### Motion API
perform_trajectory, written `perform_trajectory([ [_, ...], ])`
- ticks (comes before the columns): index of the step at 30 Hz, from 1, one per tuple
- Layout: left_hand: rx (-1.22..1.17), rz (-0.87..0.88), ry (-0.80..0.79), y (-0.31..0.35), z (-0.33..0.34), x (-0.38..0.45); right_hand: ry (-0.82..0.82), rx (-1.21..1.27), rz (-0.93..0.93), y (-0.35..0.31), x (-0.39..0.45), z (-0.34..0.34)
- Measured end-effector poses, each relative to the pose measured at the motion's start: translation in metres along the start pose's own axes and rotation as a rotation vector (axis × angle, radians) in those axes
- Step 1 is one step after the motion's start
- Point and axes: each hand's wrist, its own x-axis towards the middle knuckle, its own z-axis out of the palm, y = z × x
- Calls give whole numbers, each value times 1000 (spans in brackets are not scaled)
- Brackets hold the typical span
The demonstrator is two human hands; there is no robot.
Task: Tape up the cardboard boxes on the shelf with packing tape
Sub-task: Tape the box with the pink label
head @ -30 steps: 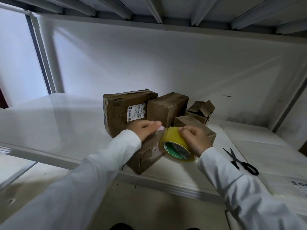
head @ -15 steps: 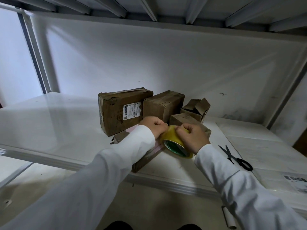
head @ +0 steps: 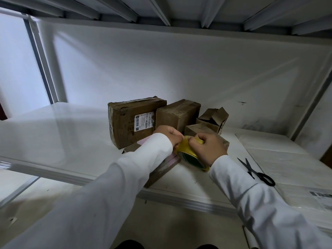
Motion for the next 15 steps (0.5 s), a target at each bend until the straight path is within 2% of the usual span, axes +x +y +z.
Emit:
perform_trajectory([
  [15,284,-47,-20,6,0,8,52,-133,51,-2,5,3],
])
